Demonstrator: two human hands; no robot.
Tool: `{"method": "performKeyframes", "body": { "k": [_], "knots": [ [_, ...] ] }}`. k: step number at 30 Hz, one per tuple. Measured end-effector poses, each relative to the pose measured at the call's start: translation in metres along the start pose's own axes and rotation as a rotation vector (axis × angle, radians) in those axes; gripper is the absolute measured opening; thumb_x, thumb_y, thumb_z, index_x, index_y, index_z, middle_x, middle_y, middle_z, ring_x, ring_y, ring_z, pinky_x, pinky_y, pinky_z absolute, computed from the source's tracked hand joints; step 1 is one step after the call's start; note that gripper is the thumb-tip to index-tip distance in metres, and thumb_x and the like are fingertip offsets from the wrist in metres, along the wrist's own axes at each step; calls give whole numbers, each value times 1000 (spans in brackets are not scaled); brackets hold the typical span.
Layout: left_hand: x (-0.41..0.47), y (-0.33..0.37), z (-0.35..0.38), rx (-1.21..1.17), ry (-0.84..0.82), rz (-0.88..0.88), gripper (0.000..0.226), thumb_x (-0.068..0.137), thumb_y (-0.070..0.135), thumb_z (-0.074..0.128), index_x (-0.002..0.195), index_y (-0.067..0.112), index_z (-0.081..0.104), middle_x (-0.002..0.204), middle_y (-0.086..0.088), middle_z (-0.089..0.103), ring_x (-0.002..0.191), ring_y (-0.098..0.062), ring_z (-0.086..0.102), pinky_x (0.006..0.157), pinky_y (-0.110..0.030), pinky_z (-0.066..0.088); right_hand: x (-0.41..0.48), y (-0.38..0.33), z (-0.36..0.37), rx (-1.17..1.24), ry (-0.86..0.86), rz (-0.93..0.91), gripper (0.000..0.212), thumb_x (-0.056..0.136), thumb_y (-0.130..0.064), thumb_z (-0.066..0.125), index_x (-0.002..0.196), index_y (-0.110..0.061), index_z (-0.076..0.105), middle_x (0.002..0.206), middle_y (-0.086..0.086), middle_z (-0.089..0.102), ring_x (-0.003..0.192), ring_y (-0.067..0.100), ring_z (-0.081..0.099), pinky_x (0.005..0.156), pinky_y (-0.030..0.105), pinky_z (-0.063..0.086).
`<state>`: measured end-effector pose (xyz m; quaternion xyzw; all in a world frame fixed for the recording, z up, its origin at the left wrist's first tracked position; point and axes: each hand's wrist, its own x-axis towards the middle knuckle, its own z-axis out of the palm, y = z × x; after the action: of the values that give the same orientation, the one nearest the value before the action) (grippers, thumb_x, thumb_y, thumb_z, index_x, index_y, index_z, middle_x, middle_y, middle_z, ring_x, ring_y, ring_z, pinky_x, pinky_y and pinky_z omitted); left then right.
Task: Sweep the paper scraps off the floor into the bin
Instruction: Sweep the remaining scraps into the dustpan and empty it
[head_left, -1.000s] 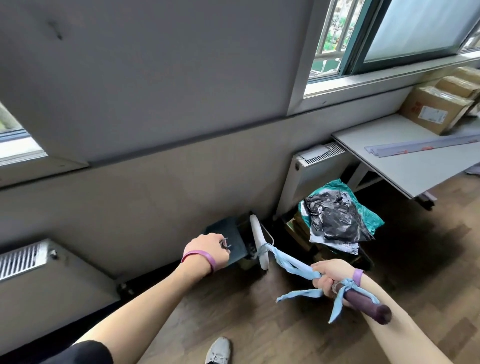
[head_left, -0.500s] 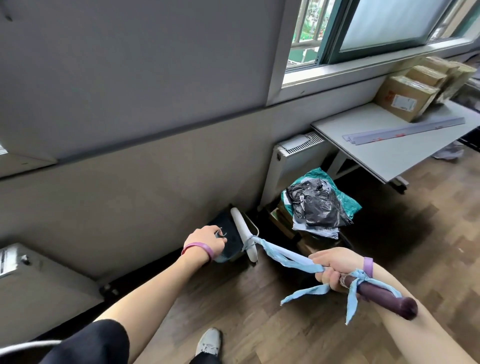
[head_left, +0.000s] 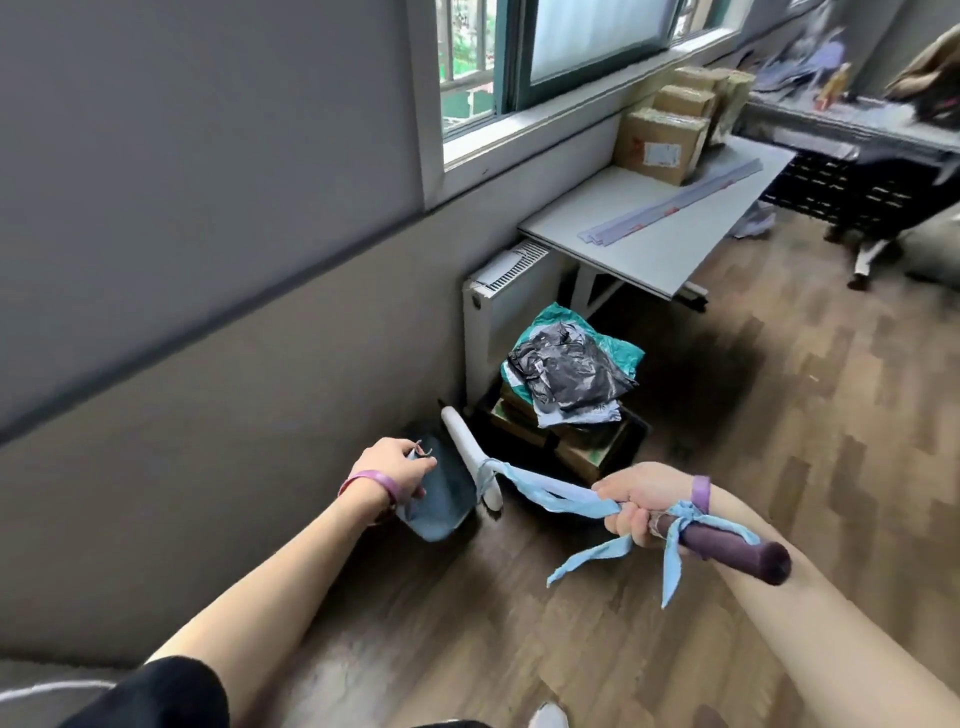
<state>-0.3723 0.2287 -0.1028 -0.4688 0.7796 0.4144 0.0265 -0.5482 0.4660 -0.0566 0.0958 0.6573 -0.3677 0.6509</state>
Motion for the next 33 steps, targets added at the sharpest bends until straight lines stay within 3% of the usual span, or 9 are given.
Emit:
{"method": "performKeyframes", "body": {
  "k": [4, 8, 11, 15, 20, 28, 33],
  "knots": [
    [15, 3, -6, -32, -138, 76, 15, 82, 26, 62, 72, 15, 64, 46, 1, 58, 45, -20, 51, 48, -22, 40, -10, 34, 22, -89, 104, -44, 16, 94, -8, 36, 78, -7, 40, 51, 3, 35, 30, 6, 27, 28, 13, 26],
    [17, 1, 11, 45, -291, 171, 16, 79, 24, 63, 65, 15, 62, 41, 2, 55, 43, -20, 49, 44, -22, 39, -21, 82, 35, -128, 271, -128, 26, 85, -1, 35, 65, -16, 30, 59, 5, 31, 33, 11, 29, 35, 14, 24],
    [8, 6, 35, 82, -381, 209, 17, 76, 24, 65, 63, 14, 64, 44, 3, 56, 43, -18, 51, 51, -27, 47, -30, 126, 42, 3, 344, -92, 25, 82, -1, 36, 63, -16, 28, 61, 5, 31, 36, 12, 29, 36, 16, 25],
    [-23, 19, 79, 151, -538, 273, 21, 81, 18, 63, 60, 15, 60, 47, 1, 50, 34, -10, 42, 39, -17, 33, -41, 189, 54, 237, 401, -53, 27, 84, 1, 33, 63, -15, 31, 59, 1, 29, 33, 8, 29, 34, 12, 26],
    [-77, 25, 140, 243, -721, 321, 26, 88, 10, 60, 62, 11, 55, 53, -3, 49, 27, -3, 40, 32, -12, 31, -60, 269, 69, 467, 474, -27, 27, 89, 3, 30, 66, -10, 37, 56, 0, 30, 29, 7, 30, 32, 11, 24],
    [-192, 20, 237, 330, -916, 363, 29, 93, 11, 56, 65, 8, 50, 58, -8, 47, 20, -5, 40, 28, -9, 28, -84, 415, 80, 865, 540, -37, 26, 95, 1, 28, 72, -8, 35, 62, 2, 31, 25, 6, 30, 27, 11, 24],
    [-278, 2, 288, 443, -1035, 419, 23, 94, 11, 54, 72, 5, 51, 56, -10, 48, 21, -9, 44, 29, -11, 31, -108, 507, 81, 833, 701, -34, 25, 91, -5, 46, 67, -7, 48, 56, 7, 48, 44, 13, 46, 32, 17, 39]
  ]
}}
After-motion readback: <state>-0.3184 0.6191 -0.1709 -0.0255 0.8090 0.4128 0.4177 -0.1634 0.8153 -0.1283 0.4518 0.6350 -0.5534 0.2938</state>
